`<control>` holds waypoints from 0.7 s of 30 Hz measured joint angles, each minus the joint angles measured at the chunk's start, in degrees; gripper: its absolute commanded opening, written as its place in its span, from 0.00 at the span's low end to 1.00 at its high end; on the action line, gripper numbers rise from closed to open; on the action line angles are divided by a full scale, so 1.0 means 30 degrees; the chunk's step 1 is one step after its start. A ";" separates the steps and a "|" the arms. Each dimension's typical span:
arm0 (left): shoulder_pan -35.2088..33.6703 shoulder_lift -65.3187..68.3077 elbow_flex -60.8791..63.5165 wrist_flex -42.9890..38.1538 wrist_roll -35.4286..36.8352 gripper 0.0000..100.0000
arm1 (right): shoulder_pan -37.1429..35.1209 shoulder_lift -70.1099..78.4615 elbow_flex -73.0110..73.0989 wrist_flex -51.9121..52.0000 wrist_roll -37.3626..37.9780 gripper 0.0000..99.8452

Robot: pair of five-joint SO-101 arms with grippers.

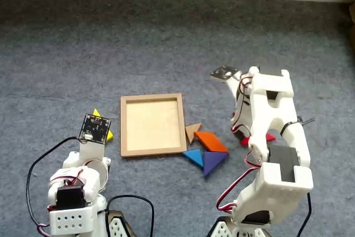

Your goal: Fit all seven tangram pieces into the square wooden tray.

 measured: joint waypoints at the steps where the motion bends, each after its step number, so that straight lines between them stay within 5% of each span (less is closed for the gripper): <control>1: 0.0000 0.0000 0.0000 0.0000 0.0000 0.02 | 0.0000 0.0000 0.0029 0.0000 0.0410 0.29; 8: 0.0000 0.0000 0.0000 0.0000 0.0000 0.02 | 0.0059 -0.0352 0.2081 -0.0996 0.2520 0.29; 21: 0.0000 0.0000 0.0000 0.0000 0.0000 0.02 | 0.0469 -0.0440 0.3575 -0.3985 0.2725 0.29</control>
